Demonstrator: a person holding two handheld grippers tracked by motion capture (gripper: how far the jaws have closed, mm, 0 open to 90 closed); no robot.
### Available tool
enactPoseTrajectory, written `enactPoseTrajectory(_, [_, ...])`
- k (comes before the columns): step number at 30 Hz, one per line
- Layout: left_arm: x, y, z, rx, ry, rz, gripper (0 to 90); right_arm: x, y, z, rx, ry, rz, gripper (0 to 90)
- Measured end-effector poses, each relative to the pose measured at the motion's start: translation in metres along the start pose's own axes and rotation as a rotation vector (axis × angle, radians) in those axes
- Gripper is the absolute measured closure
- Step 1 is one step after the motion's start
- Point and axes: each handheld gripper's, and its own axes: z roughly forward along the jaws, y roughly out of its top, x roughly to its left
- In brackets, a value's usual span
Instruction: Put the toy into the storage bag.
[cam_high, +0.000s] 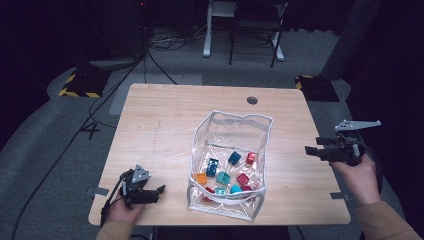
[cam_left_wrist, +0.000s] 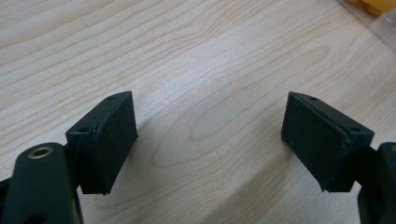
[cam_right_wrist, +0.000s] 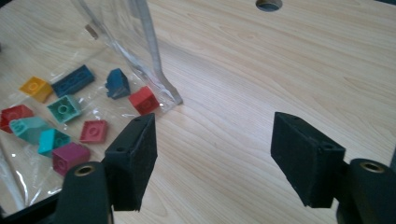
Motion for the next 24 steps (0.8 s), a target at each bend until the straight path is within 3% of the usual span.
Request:
enactPoseTrajectory(10, [0.0, 0.0, 0.0, -0.002, 0.001, -0.001, 18.6, -0.013, -0.022, 0.013, 0.045, -0.012, 0.037, 31.9])
enactPoseTrajectory(24, [0.0, 0.0, 0.0, -0.002, 0.001, -0.001, 18.6, -0.023, -0.073, 0.038, 0.088, -0.007, 0.089, 30.3])
